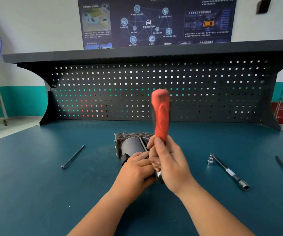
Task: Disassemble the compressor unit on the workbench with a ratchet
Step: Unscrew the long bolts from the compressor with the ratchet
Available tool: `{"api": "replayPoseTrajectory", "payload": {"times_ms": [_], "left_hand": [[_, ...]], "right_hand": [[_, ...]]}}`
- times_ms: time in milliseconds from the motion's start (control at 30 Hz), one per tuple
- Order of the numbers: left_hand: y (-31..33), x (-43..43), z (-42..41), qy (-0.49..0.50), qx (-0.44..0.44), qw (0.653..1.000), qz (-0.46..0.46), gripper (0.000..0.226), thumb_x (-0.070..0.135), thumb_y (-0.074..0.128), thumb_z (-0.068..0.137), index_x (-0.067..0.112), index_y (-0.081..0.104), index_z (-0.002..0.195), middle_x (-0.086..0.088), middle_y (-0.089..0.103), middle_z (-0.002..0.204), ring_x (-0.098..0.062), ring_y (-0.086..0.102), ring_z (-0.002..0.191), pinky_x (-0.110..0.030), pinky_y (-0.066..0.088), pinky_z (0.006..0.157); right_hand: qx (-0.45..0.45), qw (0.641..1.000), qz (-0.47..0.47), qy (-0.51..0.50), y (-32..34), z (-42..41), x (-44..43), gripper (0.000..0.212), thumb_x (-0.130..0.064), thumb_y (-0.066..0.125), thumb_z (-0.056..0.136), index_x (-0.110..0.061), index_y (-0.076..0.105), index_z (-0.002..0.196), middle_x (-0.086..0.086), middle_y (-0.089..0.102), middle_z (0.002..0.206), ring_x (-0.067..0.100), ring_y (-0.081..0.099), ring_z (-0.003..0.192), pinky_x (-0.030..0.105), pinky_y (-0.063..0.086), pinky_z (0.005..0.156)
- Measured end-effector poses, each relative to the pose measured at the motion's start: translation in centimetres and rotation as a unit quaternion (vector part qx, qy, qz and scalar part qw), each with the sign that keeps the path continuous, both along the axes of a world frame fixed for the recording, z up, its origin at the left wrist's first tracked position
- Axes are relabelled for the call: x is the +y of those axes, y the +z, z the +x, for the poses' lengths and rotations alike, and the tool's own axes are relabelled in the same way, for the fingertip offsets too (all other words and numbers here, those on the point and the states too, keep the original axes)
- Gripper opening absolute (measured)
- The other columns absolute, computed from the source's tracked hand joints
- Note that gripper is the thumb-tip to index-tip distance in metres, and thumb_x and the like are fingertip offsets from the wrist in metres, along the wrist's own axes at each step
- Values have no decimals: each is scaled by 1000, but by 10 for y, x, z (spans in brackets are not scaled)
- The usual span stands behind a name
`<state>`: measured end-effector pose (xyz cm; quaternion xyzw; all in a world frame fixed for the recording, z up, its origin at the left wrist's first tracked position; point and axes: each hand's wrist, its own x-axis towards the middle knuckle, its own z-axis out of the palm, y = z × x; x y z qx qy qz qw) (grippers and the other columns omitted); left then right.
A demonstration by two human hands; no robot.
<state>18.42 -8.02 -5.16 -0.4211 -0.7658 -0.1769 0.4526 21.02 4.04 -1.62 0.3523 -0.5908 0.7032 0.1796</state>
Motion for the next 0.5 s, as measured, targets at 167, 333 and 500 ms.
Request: {"api": "replayPoseTrajectory", "payload": {"times_ms": [167, 333, 500], "left_hand": [[2, -1, 2, 29, -17, 999, -41, 25, 17, 52, 76, 9, 75, 81, 3, 74, 89, -25, 69, 92, -37, 57, 73], [2, 1, 4, 38, -55, 997, -35, 27, 22, 51, 79, 12, 74, 90, 6, 73, 93, -21, 68, 93, -28, 52, 75], [1, 1, 4, 37, -53, 998, -20, 26, 22, 53, 79, 11, 75, 88, 6, 73, 89, -19, 68, 91, -31, 56, 71]], "right_hand": [[-149, 967, -205, -3, 5, -2, 3, 32, -41, 40, 91, -12, 44, 77, -9, 29, 44, 5, 25, 38, 18, 25, 38], [-362, 807, -466, -18, -1, -17, 15, 41, -46, 39, 98, -17, 45, 70, -7, 28, 39, 7, 26, 31, 13, 27, 34], [-372, 806, -460, -36, -1, -20, 13, 41, -49, 41, 96, -17, 46, 71, -7, 30, 40, 8, 26, 31, 14, 27, 34]]}}
